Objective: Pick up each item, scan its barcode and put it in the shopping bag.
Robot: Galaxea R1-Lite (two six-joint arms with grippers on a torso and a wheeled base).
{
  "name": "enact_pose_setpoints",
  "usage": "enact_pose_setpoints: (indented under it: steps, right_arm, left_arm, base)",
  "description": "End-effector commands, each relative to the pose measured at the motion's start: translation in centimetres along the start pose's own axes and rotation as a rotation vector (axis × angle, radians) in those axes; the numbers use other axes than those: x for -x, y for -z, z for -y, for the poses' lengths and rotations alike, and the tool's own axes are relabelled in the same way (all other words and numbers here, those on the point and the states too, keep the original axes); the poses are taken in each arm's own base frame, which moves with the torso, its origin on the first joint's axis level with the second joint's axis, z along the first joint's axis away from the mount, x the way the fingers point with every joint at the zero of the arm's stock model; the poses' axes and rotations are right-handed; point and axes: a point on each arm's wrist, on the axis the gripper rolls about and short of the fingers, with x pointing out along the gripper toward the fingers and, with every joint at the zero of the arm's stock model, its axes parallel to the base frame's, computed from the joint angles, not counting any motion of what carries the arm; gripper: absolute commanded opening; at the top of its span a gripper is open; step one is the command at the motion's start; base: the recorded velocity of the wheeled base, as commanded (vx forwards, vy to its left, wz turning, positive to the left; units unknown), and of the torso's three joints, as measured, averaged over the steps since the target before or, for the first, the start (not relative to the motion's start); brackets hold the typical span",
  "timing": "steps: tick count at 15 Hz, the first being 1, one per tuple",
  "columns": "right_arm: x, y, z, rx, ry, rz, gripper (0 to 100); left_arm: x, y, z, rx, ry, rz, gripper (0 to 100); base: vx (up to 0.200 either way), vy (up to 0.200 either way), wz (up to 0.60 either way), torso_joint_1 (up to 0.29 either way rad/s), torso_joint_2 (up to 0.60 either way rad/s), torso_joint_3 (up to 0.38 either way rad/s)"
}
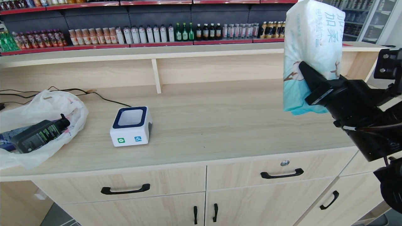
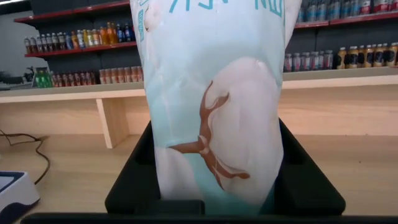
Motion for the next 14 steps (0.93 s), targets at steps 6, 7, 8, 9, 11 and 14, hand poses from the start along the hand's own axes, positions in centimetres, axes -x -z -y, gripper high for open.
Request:
enact_pose_setpoints:
  steps: [6,7,8,9,11,14]
  right_arm:
    - [0.0,0.0,0.1,-0.005,0.002,0.0,0]
    - [0.2,0.0,0.1,-0.005,0.002,0.0,0]
    - [0.2,0.0,0.1,-0.005,0.002,-0.001,0]
    - [0.2,0.0,0.1,-0.004,0.002,-0.003,0]
    - [0.3,0.3,-0.1,-0.005,-0.006,-0.015,0]
    - [1.0,1.0,-0.6,-0.009,-0.043,-0.053,0]
  left_arm:
    - [0.0,0.0,0.0,0.0,0.0,0.0,100]
    - [0.0,0.0,0.0,0.0,0.0,0.0,100]
    - [0.0,0.0,0.0,0.0,0.0,0.0,100]
    - [0.0,0.0,0.0,0.0,0.0,0.0,100]
    - [0.0,0.0,0.0,0.0,0.0,0.0,100]
    - [0.0,0.0,0.0,0.002,0.0,0.0,100]
  base:
    - [0.0,0.2,0.0,0.011,0.01,0.001]
    - [0.0,0.2,0.0,-0.002,0.0,0.002]
    - [0.0,0.2,0.0,0.002,0.01,0.002]
    - [0.0,0.2,0.0,-0.007,0.0,0.002]
    - [0.0,0.2,0.0,0.002,0.01,0.002]
    - [0.0,0.2,0.0,0.004,0.0,0.001]
